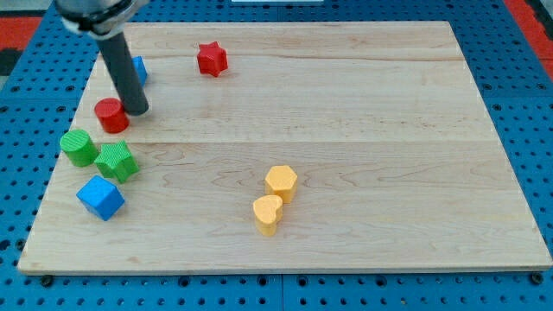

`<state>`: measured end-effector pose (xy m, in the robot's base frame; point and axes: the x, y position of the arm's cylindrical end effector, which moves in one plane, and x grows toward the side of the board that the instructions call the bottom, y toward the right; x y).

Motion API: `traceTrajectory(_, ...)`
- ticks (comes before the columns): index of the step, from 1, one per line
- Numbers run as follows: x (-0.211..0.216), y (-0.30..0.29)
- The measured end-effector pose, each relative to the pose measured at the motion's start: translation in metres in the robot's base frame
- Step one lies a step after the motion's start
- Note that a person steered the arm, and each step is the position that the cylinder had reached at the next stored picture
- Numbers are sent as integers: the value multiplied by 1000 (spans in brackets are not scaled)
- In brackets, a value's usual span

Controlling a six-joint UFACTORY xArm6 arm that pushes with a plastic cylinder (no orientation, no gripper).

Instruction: Push the red circle close to the green blocks

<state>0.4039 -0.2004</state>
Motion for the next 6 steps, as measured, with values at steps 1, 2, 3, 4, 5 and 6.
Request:
traceTrajectory(1, -16, -1)
traceTrajectory(2, -35, -2)
traceTrajectory(3, -29, -63)
traceTrajectory(4, 13, -59)
traceTrajectory(5, -40, -73)
traceTrajectory(6, -69, -104)
